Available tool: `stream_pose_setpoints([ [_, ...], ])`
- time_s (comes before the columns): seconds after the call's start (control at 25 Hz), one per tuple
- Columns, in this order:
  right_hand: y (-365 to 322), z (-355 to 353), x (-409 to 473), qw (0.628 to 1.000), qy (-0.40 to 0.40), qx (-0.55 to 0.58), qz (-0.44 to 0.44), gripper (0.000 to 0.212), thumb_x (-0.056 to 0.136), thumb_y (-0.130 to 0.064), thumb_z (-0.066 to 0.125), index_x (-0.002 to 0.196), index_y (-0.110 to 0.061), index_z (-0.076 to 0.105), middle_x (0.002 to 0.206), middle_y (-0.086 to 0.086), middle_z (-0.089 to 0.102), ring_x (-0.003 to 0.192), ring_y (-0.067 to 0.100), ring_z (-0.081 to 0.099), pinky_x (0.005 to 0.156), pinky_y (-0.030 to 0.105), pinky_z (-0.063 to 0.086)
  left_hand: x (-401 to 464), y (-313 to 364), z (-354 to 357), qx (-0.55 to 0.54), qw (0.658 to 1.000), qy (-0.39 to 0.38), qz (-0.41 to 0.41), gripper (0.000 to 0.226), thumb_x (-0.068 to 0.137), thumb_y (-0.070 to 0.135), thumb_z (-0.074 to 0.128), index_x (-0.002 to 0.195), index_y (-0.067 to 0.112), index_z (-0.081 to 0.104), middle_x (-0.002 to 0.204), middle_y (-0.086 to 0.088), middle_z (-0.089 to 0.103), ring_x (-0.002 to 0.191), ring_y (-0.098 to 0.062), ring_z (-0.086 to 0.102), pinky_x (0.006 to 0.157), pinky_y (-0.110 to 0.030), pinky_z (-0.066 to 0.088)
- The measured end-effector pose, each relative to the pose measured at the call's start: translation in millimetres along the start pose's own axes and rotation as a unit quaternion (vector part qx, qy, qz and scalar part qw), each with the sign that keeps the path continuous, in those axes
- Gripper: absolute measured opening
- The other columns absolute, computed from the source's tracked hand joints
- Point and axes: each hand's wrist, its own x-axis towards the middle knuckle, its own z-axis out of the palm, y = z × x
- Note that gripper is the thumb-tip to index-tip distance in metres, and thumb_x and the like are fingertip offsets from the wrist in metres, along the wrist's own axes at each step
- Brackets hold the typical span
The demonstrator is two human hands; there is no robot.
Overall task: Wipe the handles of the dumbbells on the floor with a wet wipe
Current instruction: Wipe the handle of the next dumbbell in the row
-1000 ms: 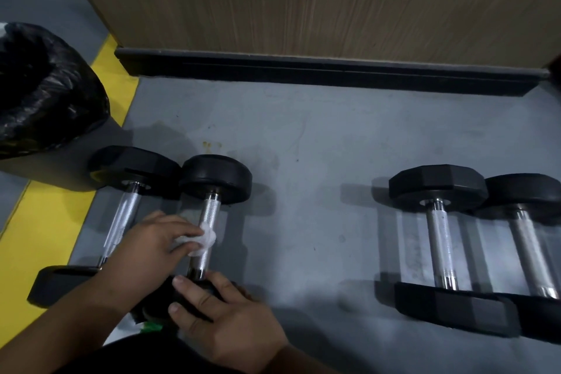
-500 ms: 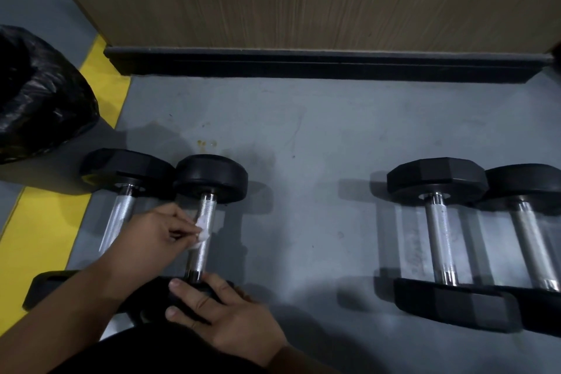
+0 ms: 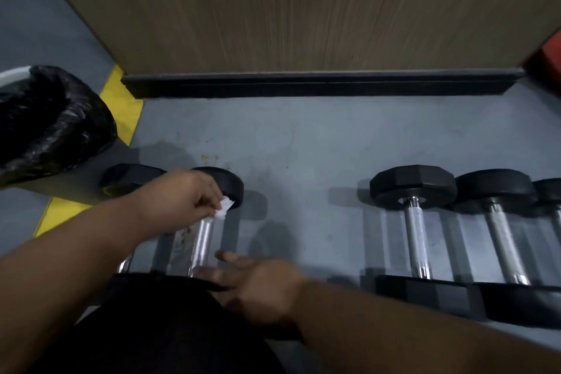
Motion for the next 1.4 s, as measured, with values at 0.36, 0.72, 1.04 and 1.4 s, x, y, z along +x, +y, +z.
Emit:
stream_pose_setpoints([
  [0.36,41.6,-129.0,-178.1,0.999,-0.039,-0.028,-0.025,0.041,0.106,-0.028,0.038,0.135,-0.012,0.063,0.141,0.005,0.061,0.122,0.027,0.061,0.085,0.043,0.059,76.9,135.6,-36.3,0.086,0.982,-0.071,0.151,0.014,0.079,0.019,0.072,0.089,0.026,0.077,0.098,0.007,0.071,0.089,-0.014,0.066,0.081,-0.029,0.052],
  [0.72,45.2,-132.6,-346.0,0.992,0.062,-0.021,0.106,0.034,0.101,-0.026,0.064,0.133,-0.015,0.066,0.143,-0.002,0.06,0.134,0.009,0.054,0.106,0.031,0.05,115.7,249.5,65.7,-0.017,0.987,-0.036,0.157,0.015,0.085,0.021,0.071,0.098,0.024,0.077,0.103,0.007,0.066,0.096,-0.012,0.062,0.088,-0.027,0.048],
  [1.04,40.0,-30.8,-353.3,0.976,0.161,0.007,0.148,0.046,0.097,-0.029,0.07,0.134,-0.001,0.063,0.153,0.012,0.047,0.143,0.025,0.044,0.106,0.041,0.049,125.0,273.1,119.2,-0.077,0.989,-0.038,0.124,0.015,0.082,0.018,0.071,0.095,0.022,0.078,0.099,0.004,0.066,0.094,-0.014,0.063,0.085,-0.029,0.05],
  [1.4,32.5,21.2,-339.7,0.94,0.278,0.033,0.196,0.043,0.094,-0.011,0.071,0.133,0.005,0.06,0.151,0.017,0.047,0.138,0.033,0.049,0.103,0.049,0.048,132.5,286.9,162.4,-0.143,0.978,-0.121,0.097,0.02,0.077,0.014,0.076,0.092,0.028,0.079,0.095,0.008,0.065,0.088,-0.01,0.064,0.083,-0.032,0.052],
])
